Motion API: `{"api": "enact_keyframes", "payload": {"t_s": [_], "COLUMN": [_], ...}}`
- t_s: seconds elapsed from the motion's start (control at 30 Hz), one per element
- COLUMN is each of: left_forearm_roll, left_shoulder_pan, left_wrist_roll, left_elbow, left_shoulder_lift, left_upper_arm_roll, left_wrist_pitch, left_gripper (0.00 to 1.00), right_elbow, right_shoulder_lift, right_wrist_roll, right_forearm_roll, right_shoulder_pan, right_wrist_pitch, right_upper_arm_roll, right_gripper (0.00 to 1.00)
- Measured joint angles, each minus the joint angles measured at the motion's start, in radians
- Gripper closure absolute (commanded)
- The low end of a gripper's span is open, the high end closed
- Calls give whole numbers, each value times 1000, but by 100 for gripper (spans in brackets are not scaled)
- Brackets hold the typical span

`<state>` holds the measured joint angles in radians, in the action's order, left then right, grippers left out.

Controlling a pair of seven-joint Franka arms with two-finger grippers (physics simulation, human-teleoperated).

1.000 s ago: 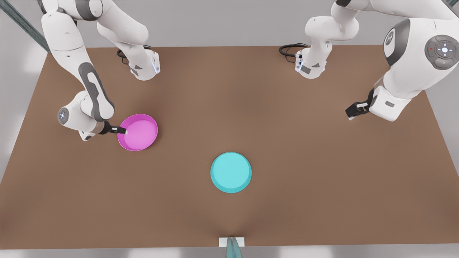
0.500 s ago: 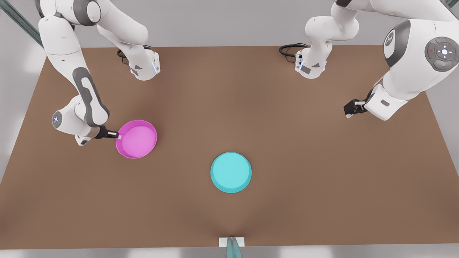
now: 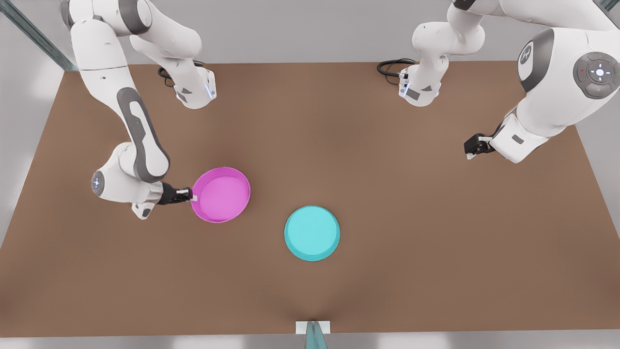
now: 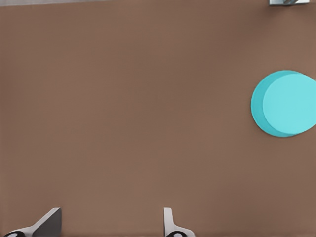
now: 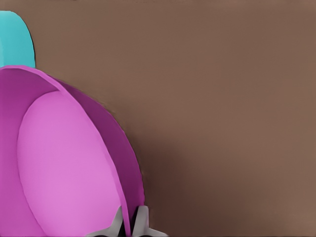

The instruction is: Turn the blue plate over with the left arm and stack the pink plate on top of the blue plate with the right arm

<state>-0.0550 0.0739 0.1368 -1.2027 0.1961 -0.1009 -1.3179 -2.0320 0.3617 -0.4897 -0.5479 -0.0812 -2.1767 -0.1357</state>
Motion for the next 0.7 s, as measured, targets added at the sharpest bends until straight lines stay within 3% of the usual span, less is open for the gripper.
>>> {"api": "enact_keyframes", "payload": {"t_s": [0.33, 0.7], "left_forearm_roll": [-1, 27], "left_shoulder_pan": [0, -1], "left_wrist_roll": [-26, -44], "left_elbow": [-1, -1], "left_shoulder_lift": [-1, -1], "left_upper_arm_roll": [7, 37], "left_wrist_pitch": [1, 19], "left_gripper": [0, 0], "right_elbow": [355, 791], "right_shoulder_lift": [229, 520], "right_wrist_roll": [197, 504], "right_forearm_roll": [-51, -48], "right_shoulder_pan": [216, 334], "right_wrist_pitch": [4, -17], "right_upper_arm_roll": [-4, -2], "right_gripper": [79, 79]}}
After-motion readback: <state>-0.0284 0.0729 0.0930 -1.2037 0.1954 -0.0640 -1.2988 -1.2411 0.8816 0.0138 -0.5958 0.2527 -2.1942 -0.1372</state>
